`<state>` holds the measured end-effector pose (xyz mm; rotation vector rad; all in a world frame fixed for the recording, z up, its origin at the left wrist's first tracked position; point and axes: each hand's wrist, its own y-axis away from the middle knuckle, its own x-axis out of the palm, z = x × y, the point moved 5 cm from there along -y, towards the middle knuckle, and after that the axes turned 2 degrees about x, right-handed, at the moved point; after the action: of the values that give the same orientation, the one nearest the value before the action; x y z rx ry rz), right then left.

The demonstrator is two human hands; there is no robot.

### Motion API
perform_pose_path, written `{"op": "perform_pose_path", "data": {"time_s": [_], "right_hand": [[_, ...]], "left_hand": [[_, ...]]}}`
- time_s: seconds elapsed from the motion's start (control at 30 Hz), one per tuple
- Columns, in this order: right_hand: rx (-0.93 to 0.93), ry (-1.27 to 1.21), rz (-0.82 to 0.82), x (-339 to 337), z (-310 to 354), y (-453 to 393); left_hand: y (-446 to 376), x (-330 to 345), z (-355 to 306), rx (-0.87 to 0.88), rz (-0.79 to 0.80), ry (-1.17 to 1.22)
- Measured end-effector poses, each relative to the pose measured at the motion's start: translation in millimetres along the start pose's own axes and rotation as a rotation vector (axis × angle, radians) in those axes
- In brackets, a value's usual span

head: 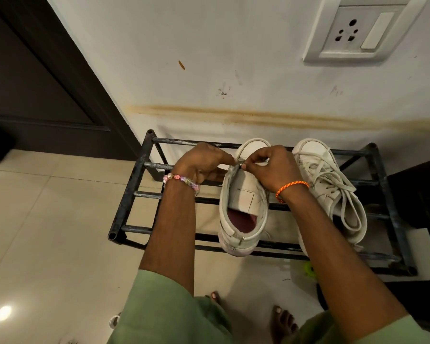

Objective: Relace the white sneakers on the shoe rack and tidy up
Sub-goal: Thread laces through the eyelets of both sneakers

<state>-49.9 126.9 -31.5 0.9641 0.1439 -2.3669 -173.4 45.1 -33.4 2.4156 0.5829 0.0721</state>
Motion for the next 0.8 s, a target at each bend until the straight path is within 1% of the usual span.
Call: {"op": "perform_pose_path", "data": {"time_s": [0.27,0.47,0.67,0.73,0.8], "right_hand": [[0.072,-0.066,-0.119,2.7,-4.8,4.2],[0.073,-0.108,-0.111,7.8,-7.9,1.6],[0.069,-0.191,-0.126,4.8,-6.2,5.3],[0.076,-0.189,-0.096,2.1,-5.0,7.1],[0.092,-0.151,-0.048,-2.1,-1.7,9.0]], "left_hand": [[0.2,1.7,-0.7,0.004,0.024,-0.009],[-1.5,2.3,2.1,0.019,0.036,0.010],[-10.9,6.9,6.0,0.129,-0.019,-0.148],[-14.7,11.4,4.7,0.160,-0.010,-0.205],[-17.3,13.8,1.6,0.178,-0.037,-0.242]]}}
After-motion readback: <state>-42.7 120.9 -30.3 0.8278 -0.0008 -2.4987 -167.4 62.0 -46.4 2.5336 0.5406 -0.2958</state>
